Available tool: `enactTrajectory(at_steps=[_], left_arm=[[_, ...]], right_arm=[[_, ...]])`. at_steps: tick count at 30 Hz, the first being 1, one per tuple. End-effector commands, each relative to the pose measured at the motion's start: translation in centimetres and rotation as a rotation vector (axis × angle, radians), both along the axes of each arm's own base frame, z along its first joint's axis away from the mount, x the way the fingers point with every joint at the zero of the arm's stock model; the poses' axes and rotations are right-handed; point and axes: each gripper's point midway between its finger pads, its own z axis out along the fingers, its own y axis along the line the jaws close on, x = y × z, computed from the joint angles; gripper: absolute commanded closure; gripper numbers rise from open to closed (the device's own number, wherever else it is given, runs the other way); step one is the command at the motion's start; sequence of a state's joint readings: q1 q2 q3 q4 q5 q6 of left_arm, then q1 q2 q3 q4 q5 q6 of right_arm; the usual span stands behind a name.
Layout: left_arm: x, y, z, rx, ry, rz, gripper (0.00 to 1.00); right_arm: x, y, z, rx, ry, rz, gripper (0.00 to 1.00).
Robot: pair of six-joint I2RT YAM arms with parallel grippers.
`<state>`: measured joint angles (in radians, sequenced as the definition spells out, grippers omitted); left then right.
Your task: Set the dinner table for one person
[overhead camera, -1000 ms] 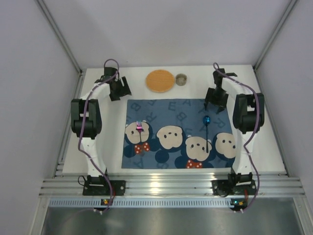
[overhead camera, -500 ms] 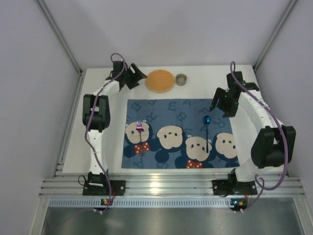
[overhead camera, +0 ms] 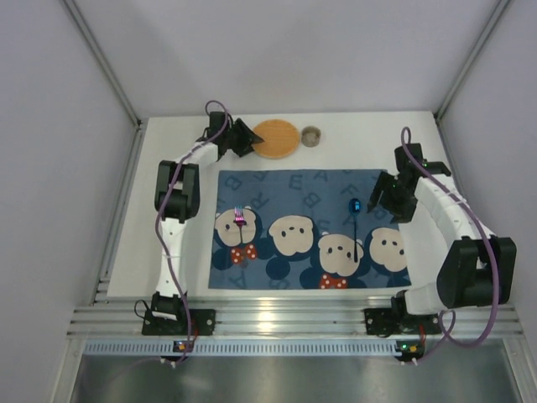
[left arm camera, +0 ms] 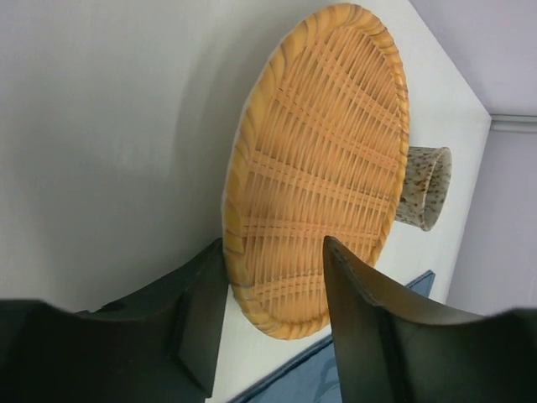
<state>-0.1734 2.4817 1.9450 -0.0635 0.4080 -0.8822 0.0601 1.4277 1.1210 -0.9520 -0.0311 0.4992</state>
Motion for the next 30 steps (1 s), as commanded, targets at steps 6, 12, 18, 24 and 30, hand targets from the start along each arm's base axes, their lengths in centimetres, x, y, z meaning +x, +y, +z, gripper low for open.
enactTrajectory(at_steps=[6, 12, 18, 24, 30], left_arm=[[0.3, -0.3, -2.6, -0.045, 0.037, 0.020, 0.69], [0.4, -0.3, -2.3, -0.049, 0.035, 0.022, 0.97], [0.3, -0.4, -0.7, -0.061, -0.017, 0.001, 1.00], [0.3, -0.6, 4.1, -0.141, -0.120, -0.049, 1.00], [-0.1, -0.4, 11.2, -0.252, -0.257, -0.105, 1.00]], right_arm=[[-0.9, -1.7, 0.9, -0.030, -0.033, -0.037, 0.29], [-1.1, -1.9, 1.0, -0.033, -0.038, -0.035, 0.29], [-1.6, -2.0, 0.8, -0.035, -0.035, -0.030, 0.30], [-2.0, -2.0, 1.0, -0.033, -0.048, -0.030, 0.30], [-2.3, -1.9, 1.2, -0.032, -0.063, -0.022, 0.30]])
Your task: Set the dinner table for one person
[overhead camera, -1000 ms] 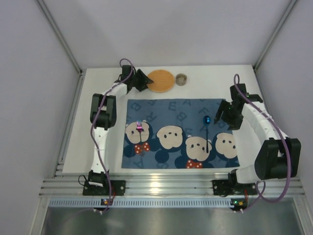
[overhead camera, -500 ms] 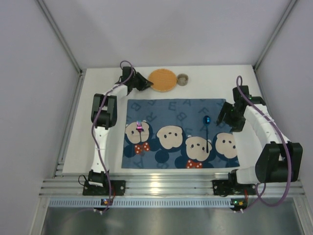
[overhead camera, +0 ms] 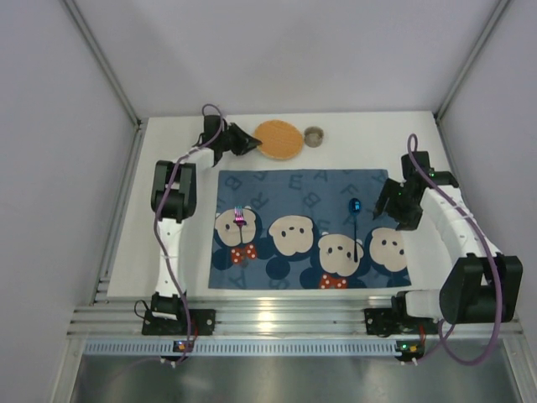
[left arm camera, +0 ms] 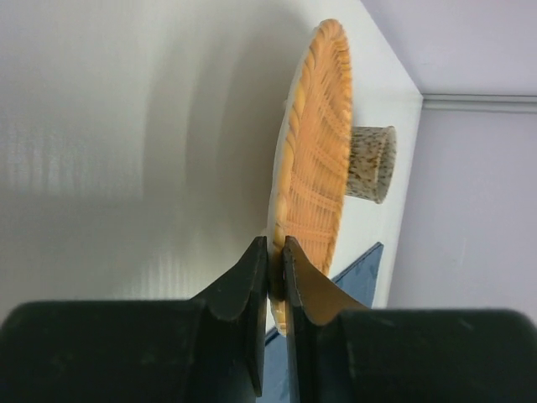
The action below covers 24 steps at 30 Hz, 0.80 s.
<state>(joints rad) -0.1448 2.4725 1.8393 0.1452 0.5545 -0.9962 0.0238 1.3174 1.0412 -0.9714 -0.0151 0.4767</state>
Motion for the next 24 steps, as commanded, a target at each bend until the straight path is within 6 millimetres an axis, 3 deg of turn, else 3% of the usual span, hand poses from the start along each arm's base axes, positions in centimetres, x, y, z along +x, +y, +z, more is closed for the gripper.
enactTrajectory(at_steps=[1, 2, 3, 6, 10, 18, 24], left_arm=[[0.2, 0.1, 11.0, -0.101, -0.243, -0.051, 1.00], [-0.1, 0.1, 11.4, -0.113, -0.246, -0.057, 1.00], [-0.7, -0.3, 13.4, -0.150, -0.286, -0.087, 1.00], [-2.8, -1.0, 15.8, -0.237, -0.328, -0.156, 1.00], [-6.8, -1.4, 16.2, -0.292, -0.315, -0.223, 1.00], [-17.4, -1.8, 11.7, -0.123, -0.193, -0.328, 1.00], [-25.2, -3.6, 8.1, 0.020, -0.112, -0.419, 1.00]], right_arm=[[0.1, -0.5, 1.0, -0.010, -0.051, 0.000, 0.30], [0.2, -0.4, 1.1, -0.007, -0.055, 0.005, 0.30], [0.1, -0.4, 1.1, -0.006, -0.056, 0.007, 0.30], [0.3, -0.1, 1.1, 0.008, -0.065, 0.018, 0.31], [0.3, 0.3, 1.2, 0.029, -0.078, 0.035, 0.31], [-0.2, 1.2, 1.5, 0.073, -0.105, 0.070, 0.32], [-1.2, 1.7, 1.3, 0.098, -0.108, 0.100, 0.32]])
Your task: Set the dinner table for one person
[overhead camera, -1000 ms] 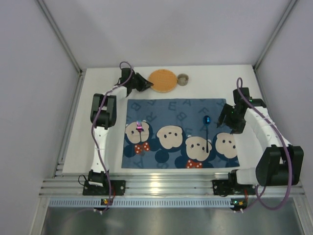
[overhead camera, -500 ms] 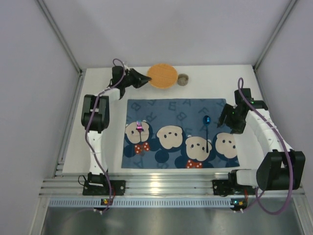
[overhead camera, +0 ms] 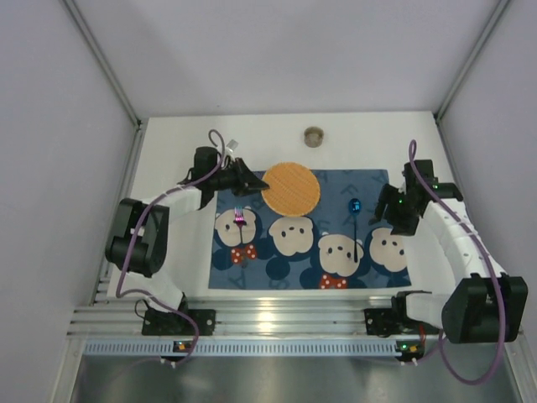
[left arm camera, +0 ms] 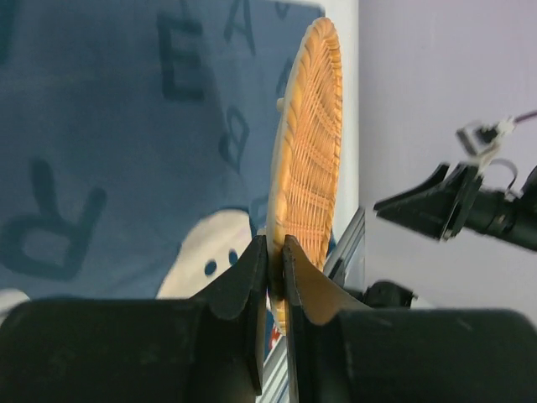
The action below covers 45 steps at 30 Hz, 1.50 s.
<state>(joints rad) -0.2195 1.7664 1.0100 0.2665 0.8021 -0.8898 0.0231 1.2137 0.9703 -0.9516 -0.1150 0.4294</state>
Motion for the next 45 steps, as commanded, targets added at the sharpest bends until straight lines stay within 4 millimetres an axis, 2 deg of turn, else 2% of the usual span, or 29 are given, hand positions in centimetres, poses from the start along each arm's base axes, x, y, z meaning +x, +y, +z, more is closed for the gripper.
enactTrajectory(at_steps=[1, 3, 4, 10, 16, 22, 25, 26, 29, 32, 33, 35, 36, 38, 39, 41, 42, 43, 44, 45], left_arm=[[-5.3, -1.7, -0.4, 0.080, -0.062, -0.111, 1.00], [-6.6, -2.1, -1.5, 0.117, -0.053, -0.106, 1.00], [-8.0, -2.5, -2.3, 0.132, -0.036, -0.120, 1.00], [-11.0, -3.2, -5.6, 0.204, 0.018, -0.105, 1.00], [-11.8, -3.1, -7.1, 0.247, 0.039, -0.065, 1.00], [-11.8, -2.6, -8.2, 0.310, 0.061, -0.023, 1.00], [-11.7, -2.1, -8.3, 0.345, 0.059, 0.001, 0.84], [-11.6, -2.0, -8.1, 0.351, 0.054, 0.008, 0.75], [-11.4, -1.4, -7.7, 0.388, 0.043, 0.033, 0.64], [-11.0, -0.8, -7.0, 0.421, 0.025, 0.052, 0.58], [-11.3, -0.5, -7.1, 0.438, 0.033, 0.051, 0.52], [-11.1, -0.2, -6.4, 0.457, 0.018, 0.059, 0.48], [-11.0, -0.1, -6.2, 0.465, 0.011, 0.062, 0.46], [-10.7, 0.3, -5.1, 0.492, -0.013, 0.071, 0.43], [-10.6, 0.6, -4.7, 0.507, -0.020, 0.076, 0.42], [-10.1, 1.2, -3.6, 0.551, -0.052, 0.084, 0.39], [-9.9, 1.5, -3.3, 0.570, -0.061, 0.086, 0.38], [-9.2, 1.5, -2.3, 0.584, -0.093, 0.084, 0.38], [-9.5, 1.8, -2.4, 0.611, -0.070, 0.071, 0.38], [-8.9, 1.5, -1.3, 0.607, -0.092, 0.066, 0.38]], right_arm=[[0.1, 0.4, 0.7, 0.028, -0.056, 0.025, 0.32], [-0.3, 0.7, 0.6, 0.037, -0.056, 0.033, 0.32], [-0.6, 0.9, 0.5, 0.044, -0.055, 0.040, 0.32], [-1.7, 1.8, 0.2, 0.060, -0.051, 0.073, 0.32], [-2.5, 2.4, 0.0, 0.061, -0.048, 0.104, 0.32], [-3.1, 2.7, -0.2, 0.062, -0.047, 0.124, 0.32], [-3.0, 2.8, -0.1, 0.060, -0.050, 0.131, 0.32], [-2.9, 2.9, 0.0, 0.062, -0.053, 0.132, 0.33], [-2.5, 3.1, 0.3, 0.072, -0.057, 0.138, 0.32], [-1.7, 3.4, 1.1, 0.084, -0.071, 0.140, 0.32], [-1.1, 3.6, 1.8, 0.090, -0.091, 0.139, 0.33], [-0.3, 3.9, 2.3, 0.101, -0.098, 0.135, 0.32], [0.7, 4.1, 3.2, 0.109, -0.126, 0.128, 0.32], [1.8, 4.3, 3.5, 0.120, -0.123, 0.108, 0.32], [2.9, 4.5, 4.7, 0.126, -0.153, 0.102, 0.32], [4.6, 4.9, 5.0, 0.144, -0.148, 0.077, 0.32], [5.9, 5.2, 6.3, 0.156, -0.182, 0.074, 0.31], [7.0, 5.6, 6.1, 0.168, -0.166, 0.074, 0.30], [7.9, 5.9, 6.6, 0.176, -0.174, 0.071, 0.29], [10.0, 6.4, 7.4, 0.180, -0.192, 0.078, 0.27]])
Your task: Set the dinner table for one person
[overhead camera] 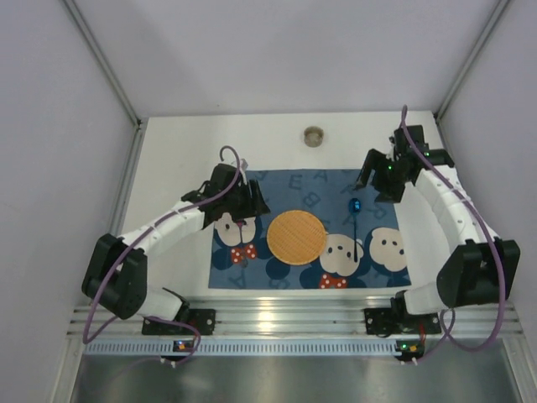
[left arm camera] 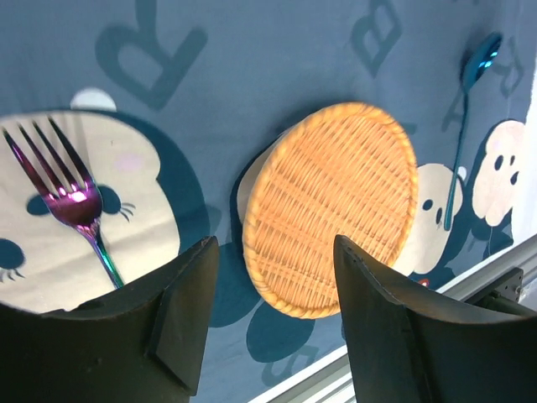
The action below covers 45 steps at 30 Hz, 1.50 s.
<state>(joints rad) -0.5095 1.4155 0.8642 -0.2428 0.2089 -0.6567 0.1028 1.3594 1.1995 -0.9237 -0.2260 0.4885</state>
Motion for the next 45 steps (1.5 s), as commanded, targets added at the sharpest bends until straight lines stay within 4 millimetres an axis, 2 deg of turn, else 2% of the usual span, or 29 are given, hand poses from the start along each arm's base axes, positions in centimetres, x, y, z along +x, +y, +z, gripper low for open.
enactTrajectory(at_steps=[1, 2, 3, 4, 5, 6, 7, 8, 9, 10, 11, 12, 16, 19, 21, 27, 31, 36, 41, 45], left_arm=[[1.2, 0.8, 3.0, 0.073, -0.077, -0.035, 0.38], [1.1, 0.7, 3.2, 0.073, -0.074, -0.045, 0.38], [1.3, 0.5, 3.6, 0.072, -0.085, -0.058, 0.37], [1.2, 0.5, 3.8, 0.071, -0.086, -0.064, 0.35], [1.1, 0.5, 4.0, 0.070, -0.088, -0.068, 0.31], [0.9, 0.5, 4.4, 0.065, -0.095, -0.080, 0.29], [0.9, 0.6, 4.6, 0.073, -0.108, -0.089, 0.28], [0.9, 0.8, 4.9, 0.080, -0.121, -0.092, 0.22], [0.9, 1.4, 5.3, 0.106, -0.141, -0.088, 0.16], [0.9, 1.8, 5.4, 0.126, -0.147, -0.085, 0.01], [0.9, 2.2, 5.4, 0.151, -0.152, -0.077, 0.02], [1.1, 2.7, 5.9, 0.169, -0.175, -0.076, 0.01], [0.4, 3.7, 6.5, 0.196, -0.186, -0.078, 0.01], [-0.4, 4.1, 6.8, 0.186, -0.193, -0.069, 0.02], [-1.1, 4.5, 6.9, 0.184, -0.190, -0.060, 0.02], [-2.0, 6.2, 6.8, 0.214, -0.194, -0.011, 0.02], [-1.7, 7.2, 6.8, 0.244, -0.198, 0.014, 0.02], [0.3, 8.4, 6.0, 0.240, -0.162, 0.067, 0.02], [2.8, 8.3, 5.7, 0.215, -0.133, 0.077, 0.02], [4.3, 7.9, 5.3, 0.197, -0.123, 0.074, 0.03]], right_arm=[[5.7, 2.4, 3.2, 0.054, -0.111, 0.013, 0.21], [7.2, 2.8, 3.7, 0.059, -0.136, 0.019, 0.18], [9.7, 3.5, 4.1, 0.068, -0.156, 0.026, 0.15], [10.9, 4.3, 4.4, 0.082, -0.166, 0.040, 0.10], [12.3, 4.8, 4.6, 0.091, -0.174, 0.037, 0.09], [15.1, 5.5, 4.9, 0.099, -0.193, 0.041, 0.08], [16.5, 6.2, 4.9, 0.096, -0.201, 0.043, 0.07], [17.6, 6.7, 4.8, 0.097, -0.199, 0.036, 0.07], [20.3, 7.4, 4.8, 0.099, -0.217, 0.031, 0.07], [21.4, 7.7, 4.5, 0.088, -0.221, 0.021, 0.07], [22.5, 8.1, 4.3, 0.096, -0.219, 0.002, 0.07], [24.6, 8.5, 3.7, 0.102, -0.229, -0.014, 0.07], [28.5, 10.7, 1.9, 0.128, -0.263, -0.075, 0.07], [30.2, 12.0, -0.3, 0.150, -0.268, -0.137, 0.07], [30.8, 12.2, -1.9, 0.135, -0.253, -0.178, 0.08], [31.5, 11.0, -6.0, 0.032, -0.229, -0.250, 0.12], [32.5, 10.8, -7.1, 0.030, -0.243, -0.291, 0.14], [34.2, 11.4, -6.8, 0.087, -0.298, -0.329, 0.15], [34.5, 10.0, -7.7, 0.051, -0.293, -0.373, 0.25], [33.7, 9.9, -9.7, 0.010, -0.251, -0.340, 0.37]])
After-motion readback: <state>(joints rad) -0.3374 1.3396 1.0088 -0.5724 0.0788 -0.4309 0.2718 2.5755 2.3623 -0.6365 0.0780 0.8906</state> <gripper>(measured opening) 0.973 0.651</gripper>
